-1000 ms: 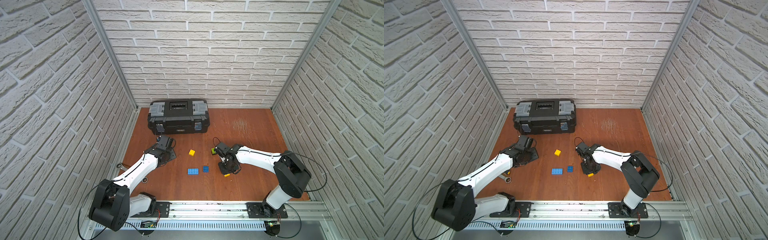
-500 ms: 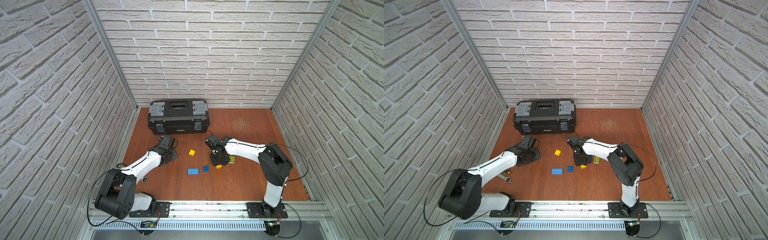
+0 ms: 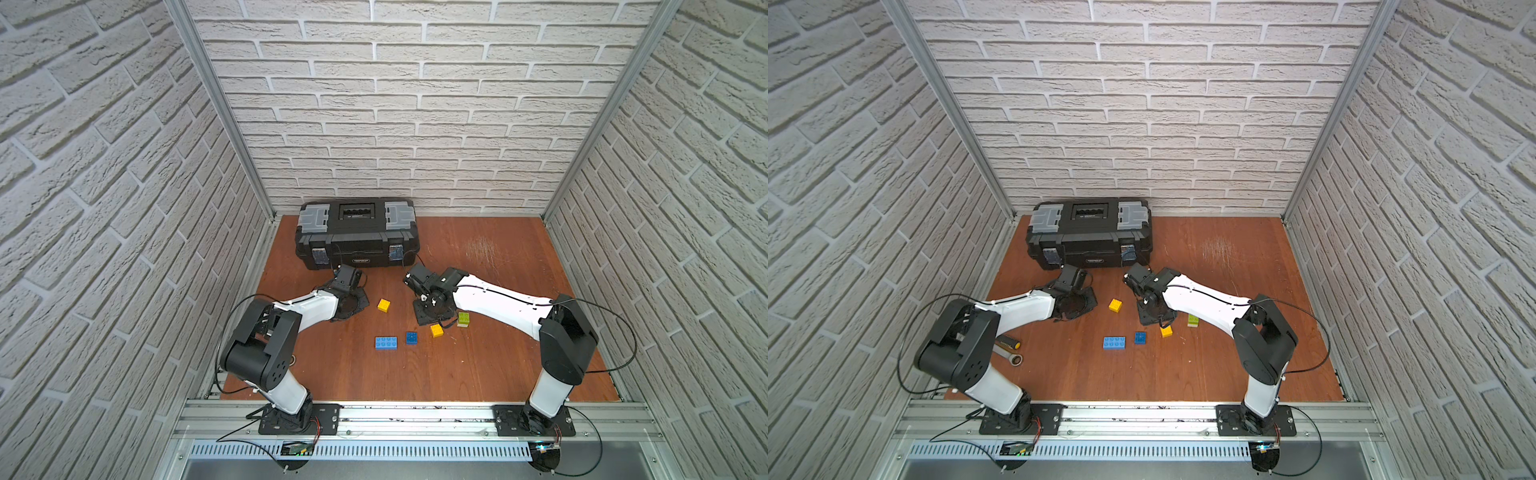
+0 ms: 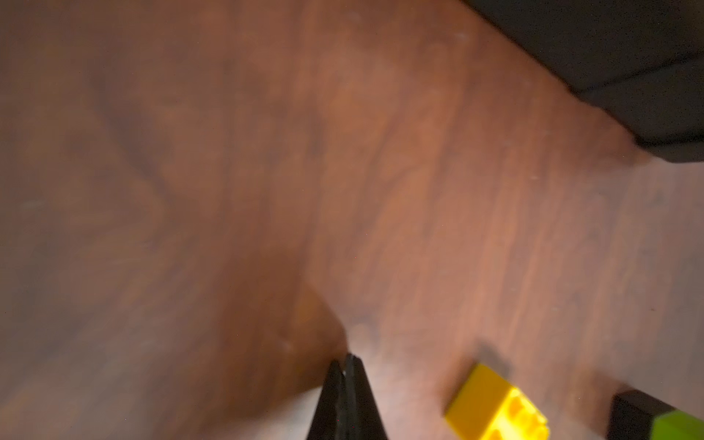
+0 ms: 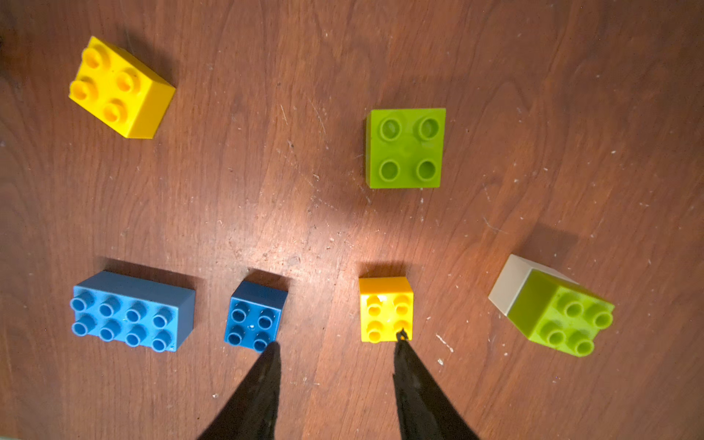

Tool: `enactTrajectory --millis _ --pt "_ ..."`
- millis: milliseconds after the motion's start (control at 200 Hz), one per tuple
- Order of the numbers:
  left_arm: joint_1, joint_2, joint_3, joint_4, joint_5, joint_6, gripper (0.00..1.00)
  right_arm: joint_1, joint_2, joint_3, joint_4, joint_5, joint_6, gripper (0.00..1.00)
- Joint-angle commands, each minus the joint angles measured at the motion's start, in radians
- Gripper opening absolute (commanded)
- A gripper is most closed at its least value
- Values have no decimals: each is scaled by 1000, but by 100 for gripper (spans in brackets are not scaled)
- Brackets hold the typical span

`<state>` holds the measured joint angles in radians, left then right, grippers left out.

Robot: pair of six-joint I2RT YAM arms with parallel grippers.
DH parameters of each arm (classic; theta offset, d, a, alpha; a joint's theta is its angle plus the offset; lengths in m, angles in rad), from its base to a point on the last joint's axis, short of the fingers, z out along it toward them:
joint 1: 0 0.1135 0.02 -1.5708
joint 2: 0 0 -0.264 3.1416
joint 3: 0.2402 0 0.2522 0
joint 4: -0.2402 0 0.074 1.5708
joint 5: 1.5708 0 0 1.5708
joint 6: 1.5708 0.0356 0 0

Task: Assemble the number 4 with lego
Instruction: Pick up the lego brick from the center of the board.

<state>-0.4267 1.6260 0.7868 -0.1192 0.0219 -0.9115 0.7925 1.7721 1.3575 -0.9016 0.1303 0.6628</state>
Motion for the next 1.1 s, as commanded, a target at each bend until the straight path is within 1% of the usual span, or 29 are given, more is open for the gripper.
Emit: enactTrajectory --millis 0,145,295,445,550,615,695,795,855,880,915,985,1045,1095 --pt "-40 36 25 55 27 -9 0 20 -31 3 -12 11 55 48" --pt "-72 31 1 70 17 -46 0 21 -26 5 -14 6 76 47" --pt "-102 33 3 71 12 -43 0 22 -18 12 -10 1 82 47" --pt "-123 48 13 100 45 -42 0 22 13 35 -12 -3 83 47" --pt "-147 30 16 80 47 -42 0 24 25 57 -13 -6 84 49" --pt "-149 4 13 39 29 -43 0 26 33 73 7 -19 68 51" --pt "-131 -57 5 -79 -49 -62 0 30 73 126 5 -38 45 53" --pt "-77 -177 -25 -214 -123 -98 0 40 150 214 0 -50 12 55" --pt "-47 -262 -43 -282 -159 -101 3 48 198 272 0 -52 -2 57" --pt "-34 -297 -49 -311 -170 -100 5 49 253 298 -4 -51 -6 58" --pt "-15 -340 -58 -344 -179 -96 7 52 283 338 -14 -49 -16 59" --pt "22 -432 -79 -396 -181 -87 11 56 348 407 -18 -51 -31 65" --pt "50 -491 -98 -422 -167 -75 17 55 394 447 -3 -62 -41 66" --pt "70 -525 -111 -441 -151 -66 19 54 430 486 2 -65 -43 66"
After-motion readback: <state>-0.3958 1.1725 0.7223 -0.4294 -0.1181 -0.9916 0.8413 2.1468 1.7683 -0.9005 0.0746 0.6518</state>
